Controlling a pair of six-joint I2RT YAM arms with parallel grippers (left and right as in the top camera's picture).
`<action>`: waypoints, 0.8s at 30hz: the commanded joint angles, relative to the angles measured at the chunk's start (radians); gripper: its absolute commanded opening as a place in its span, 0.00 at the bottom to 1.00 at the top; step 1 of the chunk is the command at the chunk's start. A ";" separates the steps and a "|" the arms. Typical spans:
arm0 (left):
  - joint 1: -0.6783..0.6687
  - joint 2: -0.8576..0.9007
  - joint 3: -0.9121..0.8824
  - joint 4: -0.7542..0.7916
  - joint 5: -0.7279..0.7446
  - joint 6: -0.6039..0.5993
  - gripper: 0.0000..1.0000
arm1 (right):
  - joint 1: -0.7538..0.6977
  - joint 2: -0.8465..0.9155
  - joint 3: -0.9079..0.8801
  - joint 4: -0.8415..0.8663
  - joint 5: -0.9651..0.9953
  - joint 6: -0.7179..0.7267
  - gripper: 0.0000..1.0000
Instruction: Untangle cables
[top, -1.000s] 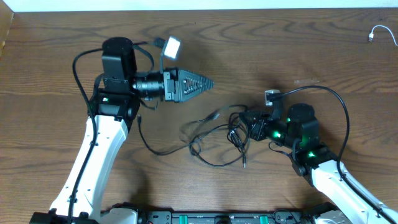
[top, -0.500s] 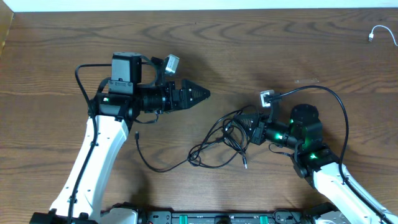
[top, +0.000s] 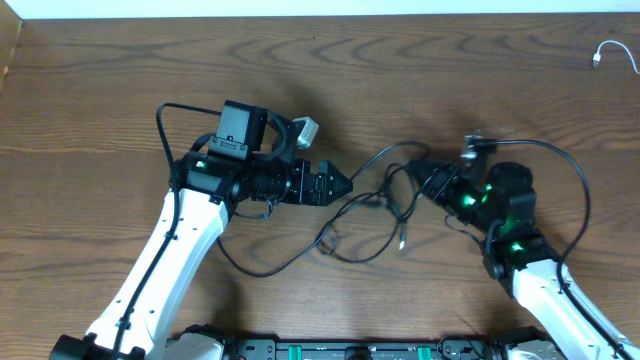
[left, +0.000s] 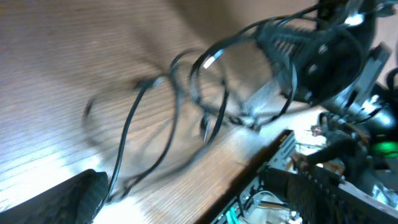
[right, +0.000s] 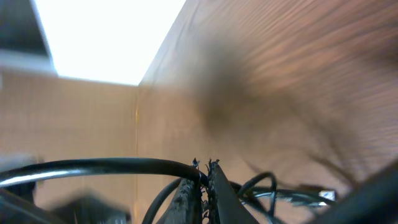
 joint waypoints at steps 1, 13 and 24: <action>0.000 -0.015 0.013 -0.008 -0.074 -0.029 0.98 | -0.034 -0.014 0.003 -0.048 0.117 0.151 0.01; -0.072 -0.014 0.013 -0.024 -0.269 -0.348 0.98 | -0.034 -0.014 0.003 -0.277 0.243 0.325 0.02; -0.335 -0.014 0.013 -0.039 -0.689 -0.523 0.98 | -0.040 -0.014 0.003 -0.296 0.290 0.323 0.07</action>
